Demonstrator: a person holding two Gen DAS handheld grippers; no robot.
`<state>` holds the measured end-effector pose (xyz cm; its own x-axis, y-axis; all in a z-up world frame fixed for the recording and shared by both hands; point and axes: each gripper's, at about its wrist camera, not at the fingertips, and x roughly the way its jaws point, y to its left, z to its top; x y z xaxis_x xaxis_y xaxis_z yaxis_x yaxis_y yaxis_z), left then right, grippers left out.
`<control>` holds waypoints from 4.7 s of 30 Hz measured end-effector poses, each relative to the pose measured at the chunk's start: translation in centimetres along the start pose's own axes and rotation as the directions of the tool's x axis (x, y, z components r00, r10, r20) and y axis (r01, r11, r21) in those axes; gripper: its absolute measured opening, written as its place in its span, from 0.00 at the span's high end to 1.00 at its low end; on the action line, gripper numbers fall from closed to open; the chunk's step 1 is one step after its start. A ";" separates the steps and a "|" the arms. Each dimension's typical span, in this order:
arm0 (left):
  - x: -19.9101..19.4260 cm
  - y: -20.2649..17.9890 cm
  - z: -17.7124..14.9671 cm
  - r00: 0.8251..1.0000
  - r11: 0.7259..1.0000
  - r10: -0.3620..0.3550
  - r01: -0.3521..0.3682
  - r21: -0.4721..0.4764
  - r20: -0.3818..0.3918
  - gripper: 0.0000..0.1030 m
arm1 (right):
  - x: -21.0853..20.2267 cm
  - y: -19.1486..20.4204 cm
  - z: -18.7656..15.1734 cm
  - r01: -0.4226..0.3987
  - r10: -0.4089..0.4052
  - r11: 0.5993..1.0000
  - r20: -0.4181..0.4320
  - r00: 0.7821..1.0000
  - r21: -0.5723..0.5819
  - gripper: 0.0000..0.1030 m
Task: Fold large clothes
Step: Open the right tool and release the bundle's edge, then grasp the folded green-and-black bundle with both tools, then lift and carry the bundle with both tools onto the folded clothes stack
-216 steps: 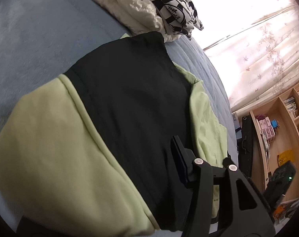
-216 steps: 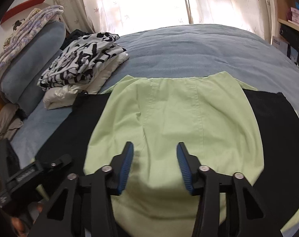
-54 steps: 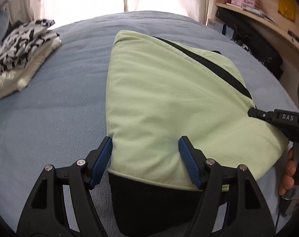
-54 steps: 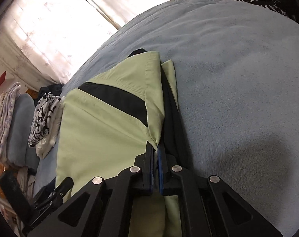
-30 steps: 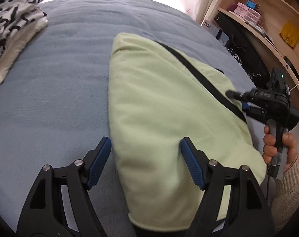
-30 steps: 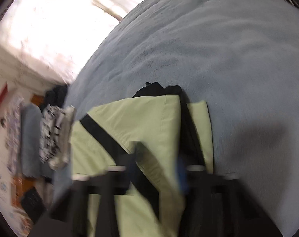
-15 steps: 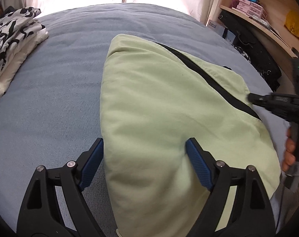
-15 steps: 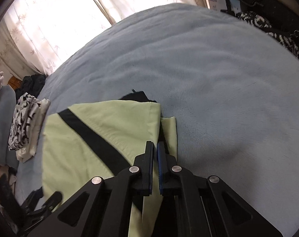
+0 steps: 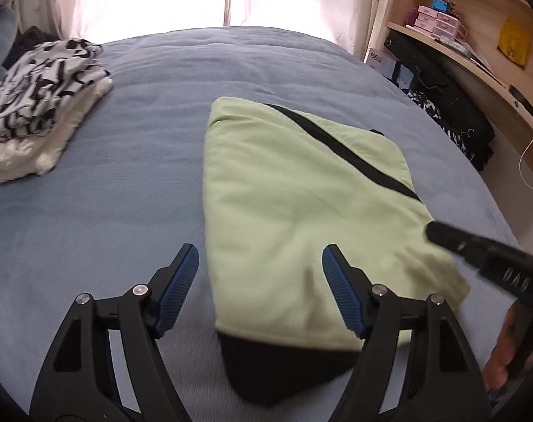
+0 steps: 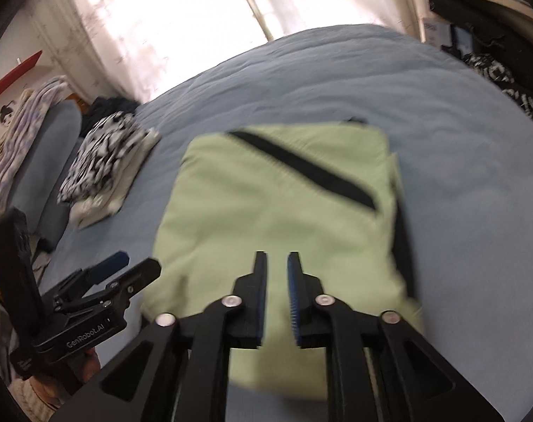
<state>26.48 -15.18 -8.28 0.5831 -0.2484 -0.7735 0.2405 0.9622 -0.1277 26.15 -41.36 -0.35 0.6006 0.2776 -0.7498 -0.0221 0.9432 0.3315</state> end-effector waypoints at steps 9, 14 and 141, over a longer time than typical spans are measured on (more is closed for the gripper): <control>0.6 0.4 -4.1 0.995 1.000 0.002 -0.004 -0.025 -0.098 0.52 | 0.8 -4.0 -4.3 0.182 -0.182 0.983 -0.028 0.983 0.010 0.82; 0.8 1.3 -4.4 0.992 0.996 -0.031 0.021 -0.083 -0.120 0.51 | -2.0 -7.9 -6.2 0.290 -0.289 0.951 -0.027 0.957 0.109 0.68; -5.4 62.6 32.0 0.899 0.900 0.411 -0.374 -0.225 0.149 0.61 | 49.7 39.6 33.1 -0.167 0.228 0.943 0.195 0.954 -0.286 0.53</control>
<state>63.24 42.77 7.77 0.7390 0.1558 -0.6554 -0.1761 0.9837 0.0352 81.60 3.71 -5.51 0.7235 0.4444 -0.5282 -0.3499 0.8957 0.2742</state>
